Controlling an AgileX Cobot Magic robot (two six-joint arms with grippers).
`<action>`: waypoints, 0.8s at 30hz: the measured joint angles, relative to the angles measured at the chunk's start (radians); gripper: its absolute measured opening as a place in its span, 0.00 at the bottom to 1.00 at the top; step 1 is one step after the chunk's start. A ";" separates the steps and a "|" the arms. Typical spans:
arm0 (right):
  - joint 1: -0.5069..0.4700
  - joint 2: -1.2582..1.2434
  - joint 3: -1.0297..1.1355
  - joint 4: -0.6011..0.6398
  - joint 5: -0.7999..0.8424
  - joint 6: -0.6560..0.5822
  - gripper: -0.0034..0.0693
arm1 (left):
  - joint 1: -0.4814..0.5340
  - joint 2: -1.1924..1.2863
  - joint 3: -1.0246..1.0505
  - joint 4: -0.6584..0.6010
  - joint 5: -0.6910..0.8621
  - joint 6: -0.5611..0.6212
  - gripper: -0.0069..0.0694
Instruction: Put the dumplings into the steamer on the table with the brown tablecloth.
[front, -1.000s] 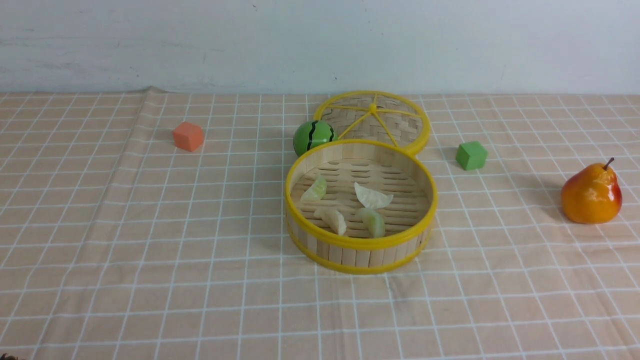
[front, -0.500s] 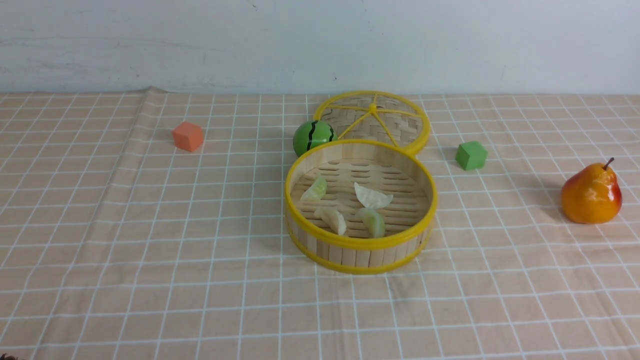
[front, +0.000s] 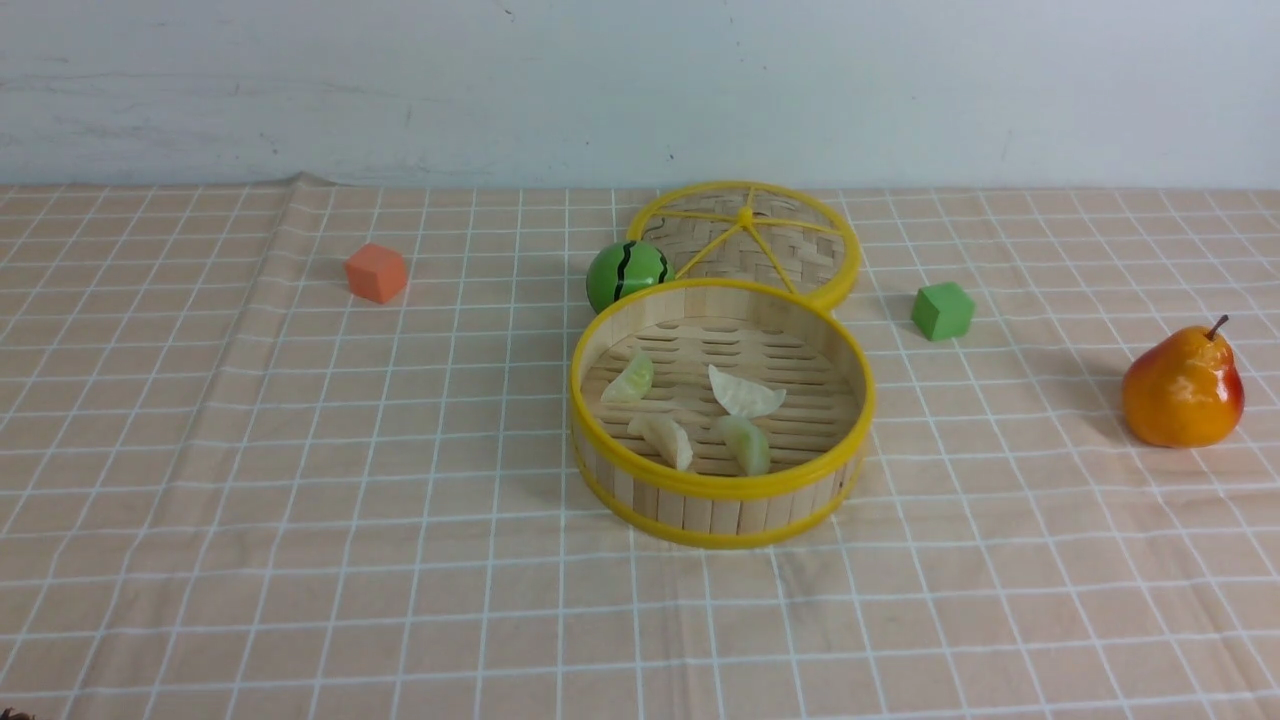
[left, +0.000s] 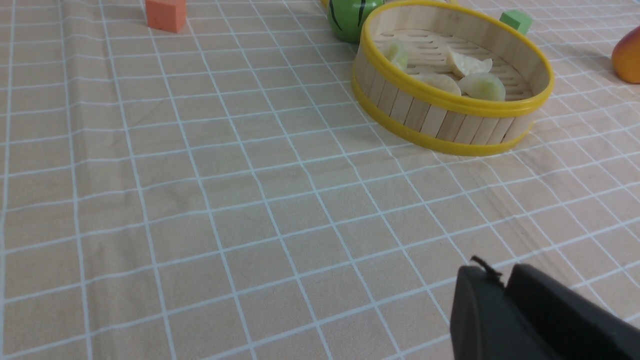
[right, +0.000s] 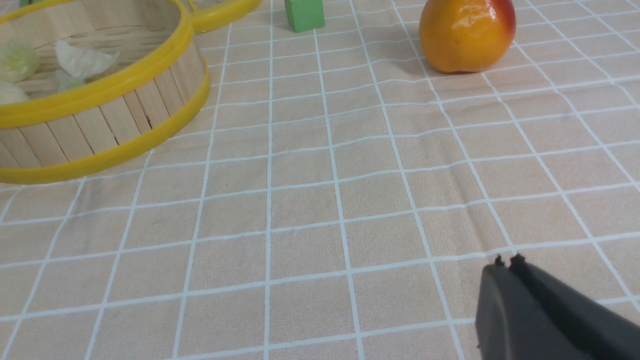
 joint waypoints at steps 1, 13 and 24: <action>0.000 0.000 0.000 0.000 0.000 0.000 0.04 | 0.000 0.000 0.000 0.000 0.000 0.000 0.18; 0.000 0.000 0.000 0.000 0.000 0.000 0.05 | 0.054 -0.028 0.161 -0.048 -0.303 -0.011 0.12; 0.000 0.000 0.000 0.000 0.000 0.000 0.07 | 0.398 -0.066 0.341 -0.083 -0.467 -0.012 0.07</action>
